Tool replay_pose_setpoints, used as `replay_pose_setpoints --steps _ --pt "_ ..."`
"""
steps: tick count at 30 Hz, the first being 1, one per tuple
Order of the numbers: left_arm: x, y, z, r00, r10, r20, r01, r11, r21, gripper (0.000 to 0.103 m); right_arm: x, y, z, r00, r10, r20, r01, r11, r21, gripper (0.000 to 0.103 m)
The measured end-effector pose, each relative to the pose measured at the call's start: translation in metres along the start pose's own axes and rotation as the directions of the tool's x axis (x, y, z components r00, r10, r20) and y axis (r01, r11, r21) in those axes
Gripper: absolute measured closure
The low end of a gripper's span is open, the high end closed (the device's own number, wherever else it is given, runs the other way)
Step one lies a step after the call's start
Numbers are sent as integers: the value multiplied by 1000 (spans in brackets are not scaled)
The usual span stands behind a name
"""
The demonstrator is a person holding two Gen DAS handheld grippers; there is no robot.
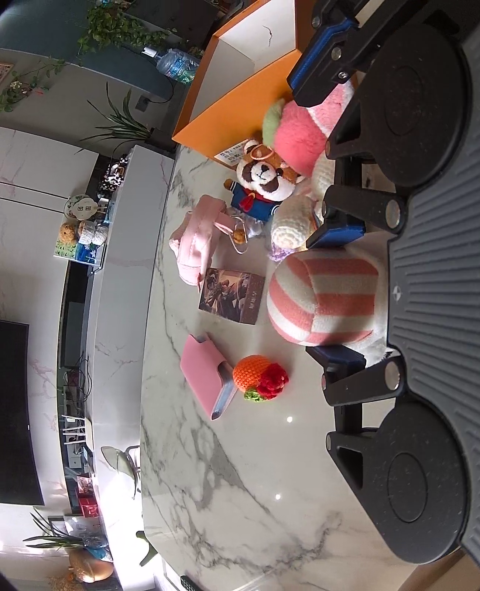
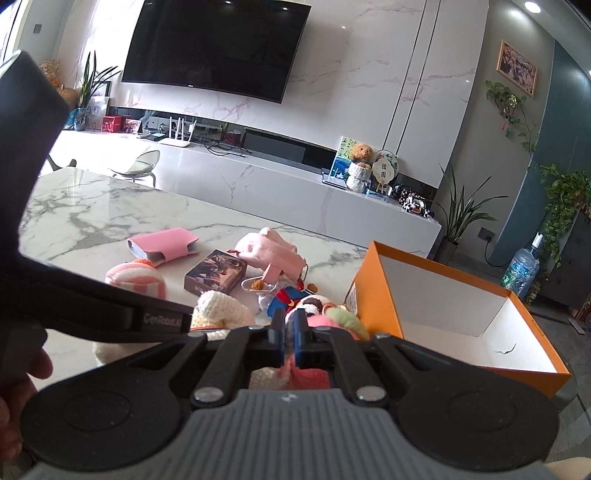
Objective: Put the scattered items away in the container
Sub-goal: 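Grasp the crocheted cream doll with the right tool while the left tool holds the bunny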
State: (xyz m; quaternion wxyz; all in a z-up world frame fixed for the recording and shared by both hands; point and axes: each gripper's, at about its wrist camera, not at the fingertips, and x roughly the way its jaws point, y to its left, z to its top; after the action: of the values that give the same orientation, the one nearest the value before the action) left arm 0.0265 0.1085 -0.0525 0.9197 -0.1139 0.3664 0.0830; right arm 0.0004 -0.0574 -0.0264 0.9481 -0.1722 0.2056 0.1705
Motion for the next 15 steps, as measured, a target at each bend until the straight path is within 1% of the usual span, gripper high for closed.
replay_pose_setpoints --steps 4,7,12,13,14,15 --pt "-4 3 -6 1000 -19 -23 19 1000 1 41 -19 4 -6 1000 27 -5 -27 999 -17 99" --pt "-1 7 -11 998 -24 -54 23 1000 -11 41 -19 9 -12 998 35 -46 -37 999 -37 98" --pt "-5 7 -17 998 -20 -56 20 1000 8 38 -15 3 -14 992 55 -109 -56 998 0 95" --pt "-5 6 -18 998 -21 -60 22 1000 9 37 -15 1 -14 991 60 -121 -59 998 9 92" --pt "-5 7 -18 998 -25 -65 25 1000 7 34 -15 -1 -13 990 63 -127 -61 998 17 88" --pt "-4 8 -18 997 -30 -74 30 1000 5 27 -15 -4 -13 989 66 -134 -63 998 24 84"
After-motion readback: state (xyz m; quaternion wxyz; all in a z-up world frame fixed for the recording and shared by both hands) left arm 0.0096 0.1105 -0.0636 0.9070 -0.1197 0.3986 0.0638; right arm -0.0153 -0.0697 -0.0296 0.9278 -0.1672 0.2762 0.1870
